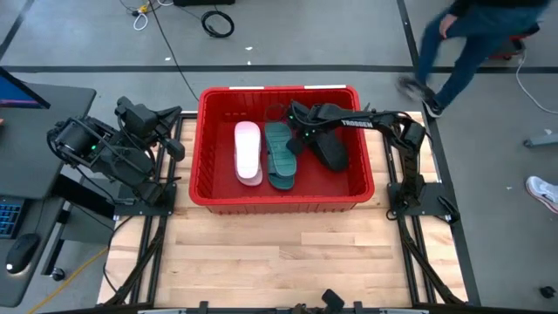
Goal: Pick and place slides into bin
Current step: Adjust the slides in the red bin
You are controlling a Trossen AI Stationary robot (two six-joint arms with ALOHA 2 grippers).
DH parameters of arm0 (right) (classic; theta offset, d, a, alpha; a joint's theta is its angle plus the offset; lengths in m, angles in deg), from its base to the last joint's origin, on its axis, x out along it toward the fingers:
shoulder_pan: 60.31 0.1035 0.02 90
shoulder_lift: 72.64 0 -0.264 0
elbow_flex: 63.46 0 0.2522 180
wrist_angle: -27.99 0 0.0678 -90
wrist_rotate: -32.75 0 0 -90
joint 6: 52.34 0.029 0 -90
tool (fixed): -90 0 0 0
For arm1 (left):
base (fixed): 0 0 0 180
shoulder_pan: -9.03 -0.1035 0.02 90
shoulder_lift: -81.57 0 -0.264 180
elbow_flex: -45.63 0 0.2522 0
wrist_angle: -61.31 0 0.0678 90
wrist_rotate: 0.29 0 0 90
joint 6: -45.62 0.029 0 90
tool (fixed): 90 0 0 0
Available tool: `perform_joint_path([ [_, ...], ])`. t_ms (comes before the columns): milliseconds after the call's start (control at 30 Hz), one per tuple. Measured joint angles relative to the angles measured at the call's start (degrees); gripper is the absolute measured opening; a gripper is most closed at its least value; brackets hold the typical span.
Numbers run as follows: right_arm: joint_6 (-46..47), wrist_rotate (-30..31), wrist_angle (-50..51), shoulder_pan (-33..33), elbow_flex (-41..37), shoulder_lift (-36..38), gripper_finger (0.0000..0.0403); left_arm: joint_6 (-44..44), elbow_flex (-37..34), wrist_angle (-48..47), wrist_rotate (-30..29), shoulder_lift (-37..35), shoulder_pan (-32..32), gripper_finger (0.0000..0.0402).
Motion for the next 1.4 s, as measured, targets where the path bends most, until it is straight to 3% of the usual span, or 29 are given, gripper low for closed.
perform_joint_path([
  [100,-2.8,1.8,0.3,-0.9,0.0,0.0,0.0011,-0.1,0.0,0.0,0.0,0.0,0.0,0.0025],
  [367,-5.0,13.6,5.0,-1.4,0.0,0.1,0.0011,-0.2,0.0,0.0,0.0,0.0,0.0,0.0006],
  [600,-3.0,12.3,7.2,-1.4,0.5,1.3,0.0011,-0.2,0.0,0.0,0.0,0.0,-1.6,0.0024],
  [1000,-5.2,13.9,9.0,-3.5,-0.1,16.8,0.0006,1.4,0.0,0.0,0.3,0.0,-5.3,0.0008],
  [1400,-6.1,15.4,8.3,-3.4,-8.8,11.6,0.0004,0.4,0.0,0.0,1.1,2.1,-5.8,0.003],
])
